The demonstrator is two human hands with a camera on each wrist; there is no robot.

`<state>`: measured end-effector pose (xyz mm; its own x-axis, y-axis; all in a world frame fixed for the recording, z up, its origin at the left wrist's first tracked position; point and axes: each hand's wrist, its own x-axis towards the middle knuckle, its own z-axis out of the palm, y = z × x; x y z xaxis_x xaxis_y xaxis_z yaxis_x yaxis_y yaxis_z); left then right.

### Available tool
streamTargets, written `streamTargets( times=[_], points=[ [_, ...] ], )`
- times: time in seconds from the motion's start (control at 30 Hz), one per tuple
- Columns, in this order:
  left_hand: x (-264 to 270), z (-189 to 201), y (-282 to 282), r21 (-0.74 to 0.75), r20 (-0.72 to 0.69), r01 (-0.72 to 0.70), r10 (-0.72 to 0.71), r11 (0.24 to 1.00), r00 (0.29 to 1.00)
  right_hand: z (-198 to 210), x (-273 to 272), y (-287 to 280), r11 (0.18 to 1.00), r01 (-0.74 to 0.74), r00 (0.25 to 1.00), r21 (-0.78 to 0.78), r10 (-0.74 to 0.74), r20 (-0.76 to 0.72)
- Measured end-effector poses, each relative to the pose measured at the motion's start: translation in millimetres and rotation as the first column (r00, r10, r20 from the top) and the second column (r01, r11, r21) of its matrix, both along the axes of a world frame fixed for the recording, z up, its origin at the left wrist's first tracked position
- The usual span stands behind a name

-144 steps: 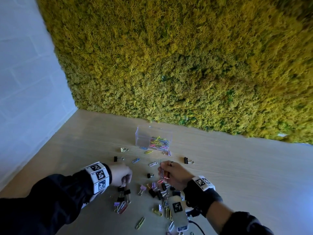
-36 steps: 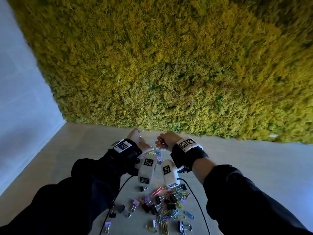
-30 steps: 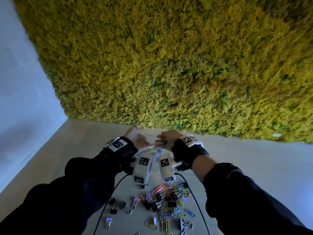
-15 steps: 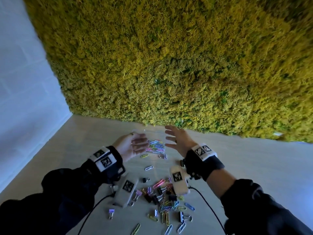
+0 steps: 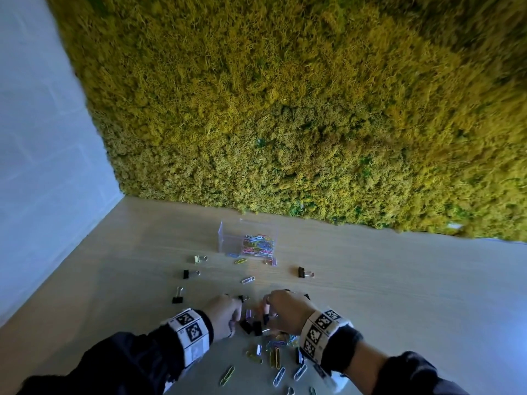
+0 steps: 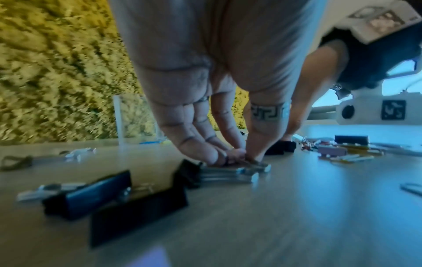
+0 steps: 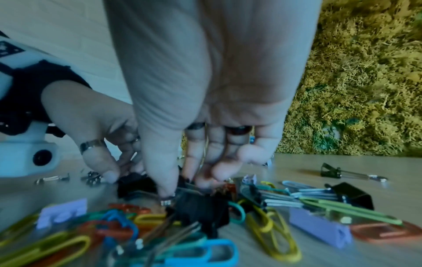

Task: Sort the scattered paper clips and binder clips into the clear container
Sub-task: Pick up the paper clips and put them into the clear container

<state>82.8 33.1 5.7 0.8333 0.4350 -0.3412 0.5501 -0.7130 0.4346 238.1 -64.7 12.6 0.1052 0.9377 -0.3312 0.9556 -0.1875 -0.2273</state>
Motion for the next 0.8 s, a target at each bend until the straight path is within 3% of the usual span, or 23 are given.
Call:
streamTargets(
  times=[0.1,0.2,0.43,0.53,0.63,0.7,0.73,0.8],
  points=[
    [-3,8,4,-0.117,0.091,-0.086,0.097,0.989,0.991,8,4,-5,0.997,0.006,0.995,0.07,0.001,-0.104],
    [-10,18,19,-0.237,0.208,-0.229,0.28,0.944,0.937,16,18,-13,0.986,0.088,0.963,0.14,-0.048,-0.265],
    [-32,31,51,-0.22,0.215,-0.373,0.418,0.901,0.882,7,12,-18,0.992,0.034,0.978,0.118,-0.009,-0.208],
    [-44,29,66,-0.156,0.22,-0.411,0.437,0.898,0.872,3,3,-9,0.989,0.119,0.984,0.087,-0.106,-0.144],
    [-48,28,65,0.086,0.124,-0.405,0.394,0.91,0.911,2,-1,3,0.978,0.196,0.976,0.068,-0.188,-0.113],
    [-44,25,51,0.269,0.051,-0.289,0.286,0.919,0.957,1,-4,10,0.973,0.22,0.969,0.063,-0.211,-0.128],
    [-40,24,40,0.273,0.034,-0.223,0.223,0.936,0.974,0,-6,13,0.974,0.22,0.97,0.062,-0.211,-0.122],
    [-26,25,12,0.145,0.013,-0.119,0.118,0.982,0.993,2,-10,18,0.974,0.222,0.973,0.049,-0.217,-0.082]
  ],
)
